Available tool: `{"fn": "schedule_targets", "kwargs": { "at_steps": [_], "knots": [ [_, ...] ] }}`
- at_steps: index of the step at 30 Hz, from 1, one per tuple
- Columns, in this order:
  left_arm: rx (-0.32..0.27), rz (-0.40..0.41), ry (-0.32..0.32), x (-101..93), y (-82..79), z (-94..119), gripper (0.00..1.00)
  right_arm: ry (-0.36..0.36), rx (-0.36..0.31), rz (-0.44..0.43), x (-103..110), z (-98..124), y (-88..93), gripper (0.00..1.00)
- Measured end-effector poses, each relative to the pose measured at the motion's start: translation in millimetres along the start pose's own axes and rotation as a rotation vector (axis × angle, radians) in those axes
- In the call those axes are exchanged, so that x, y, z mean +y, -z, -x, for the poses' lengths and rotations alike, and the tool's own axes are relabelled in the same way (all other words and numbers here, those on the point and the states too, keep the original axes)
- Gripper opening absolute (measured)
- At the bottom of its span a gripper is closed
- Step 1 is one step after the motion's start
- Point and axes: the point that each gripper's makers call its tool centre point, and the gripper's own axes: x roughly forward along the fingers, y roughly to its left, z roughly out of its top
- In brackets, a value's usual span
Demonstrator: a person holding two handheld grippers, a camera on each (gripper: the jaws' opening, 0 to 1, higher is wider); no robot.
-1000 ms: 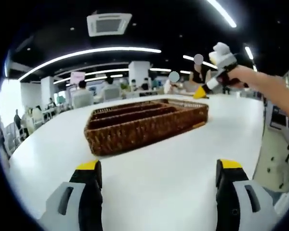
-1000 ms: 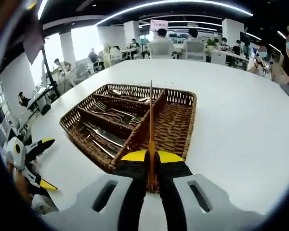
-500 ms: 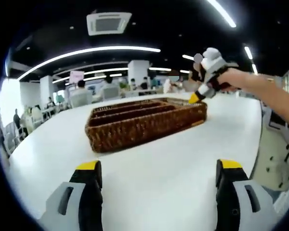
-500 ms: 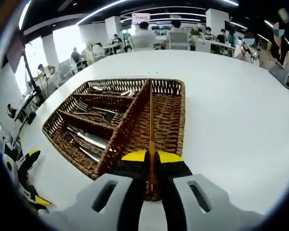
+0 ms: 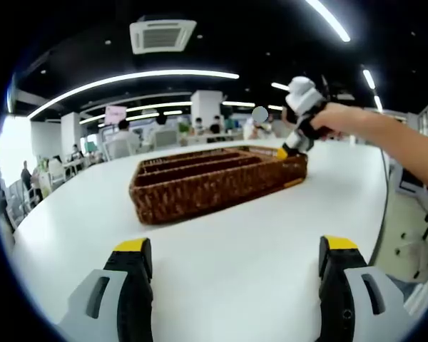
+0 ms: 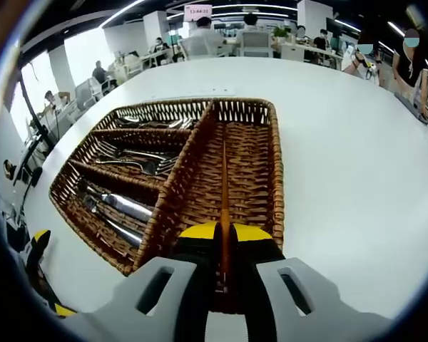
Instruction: Arrange the knives, forks, and spoons in their matching storage slots by inserting each utensil handle-first until every utensil is classified and aligned in the correct compartment
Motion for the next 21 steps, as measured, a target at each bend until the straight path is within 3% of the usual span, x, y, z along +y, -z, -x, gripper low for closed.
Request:
{"fn": "schedule_targets", "kwargs": {
  "at_steps": [11,21],
  "knots": [
    [0.018,-0.014,-0.006,1.1,5.1,3,0.98,-0.030,0.083,0.057,10,-10,7.1,0.08],
    [0.033,-0.005,-0.018,3.4,10.7,7,0.98,-0.070,0.069,0.070,23,-9,9.1,0.07]
  ]
}}
